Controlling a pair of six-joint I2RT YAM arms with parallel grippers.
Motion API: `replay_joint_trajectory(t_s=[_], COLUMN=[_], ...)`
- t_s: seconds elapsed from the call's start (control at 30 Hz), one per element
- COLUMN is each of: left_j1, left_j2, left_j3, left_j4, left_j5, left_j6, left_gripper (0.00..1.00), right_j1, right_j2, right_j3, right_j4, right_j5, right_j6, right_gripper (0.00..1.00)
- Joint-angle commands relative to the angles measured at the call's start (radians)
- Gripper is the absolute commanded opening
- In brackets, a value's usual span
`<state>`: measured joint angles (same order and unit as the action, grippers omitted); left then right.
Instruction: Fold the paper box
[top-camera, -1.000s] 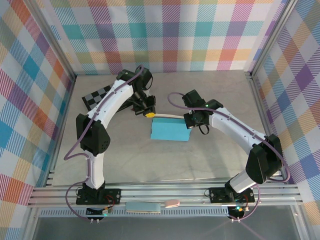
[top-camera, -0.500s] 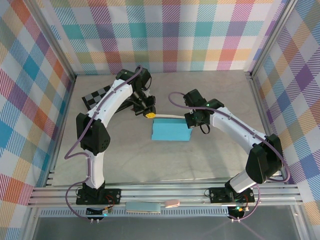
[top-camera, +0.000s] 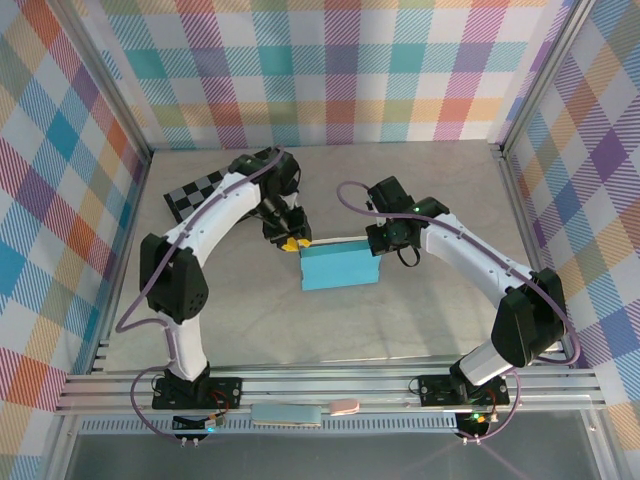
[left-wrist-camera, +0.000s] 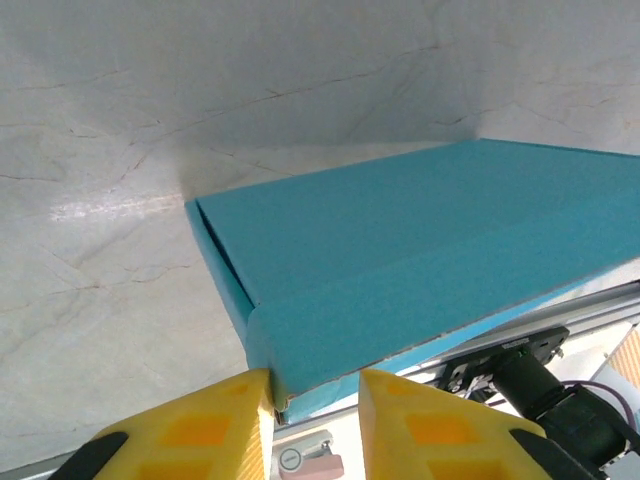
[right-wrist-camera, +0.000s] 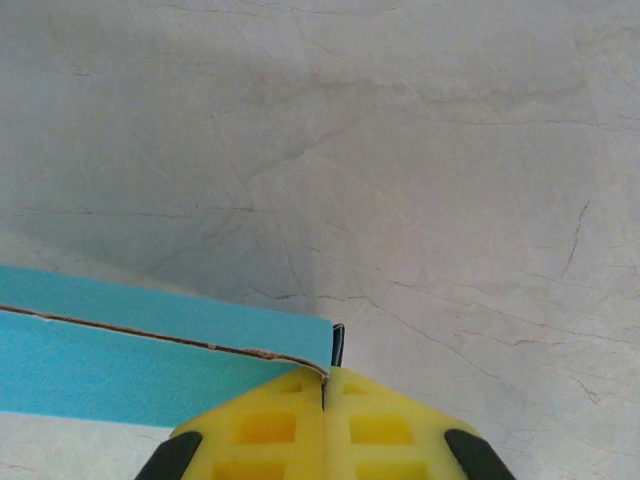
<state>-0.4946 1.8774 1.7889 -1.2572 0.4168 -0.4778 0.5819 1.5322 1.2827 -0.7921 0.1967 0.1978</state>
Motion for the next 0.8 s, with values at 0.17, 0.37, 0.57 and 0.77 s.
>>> replay_joint_trajectory(t_s=[0.17,0.37,0.57,0.77], left_j1=[-0.032,-0.036,-0.059,-0.064], left_j2=[-0.095,-0.081,-0.076,-0.076], left_j3=[-0.077,-0.077,-0.081,-0.066], left_j4=[0.064,0.094,0.077,0.057], left_j5=[-0.106,-0.116,-0.149,-0.168], left_j6=[0.059,0.086,0.085,0.062], left_gripper=[0.25,0.22,0.13,0.0], right_j1=[0.011,0.01,0.01,0.01], right_j2=[0.003,0.003,0.003,0.006], right_j3=[0.019,0.02,0.017,0.02], right_j4=[0.029,0.027,0.024,0.019], right_j5=[-0.059,-0.06,-0.058,-0.043], right_j6=[0.01,0.014,0.023,0.042], right_gripper=[0.0,0.0,0.0,0.0])
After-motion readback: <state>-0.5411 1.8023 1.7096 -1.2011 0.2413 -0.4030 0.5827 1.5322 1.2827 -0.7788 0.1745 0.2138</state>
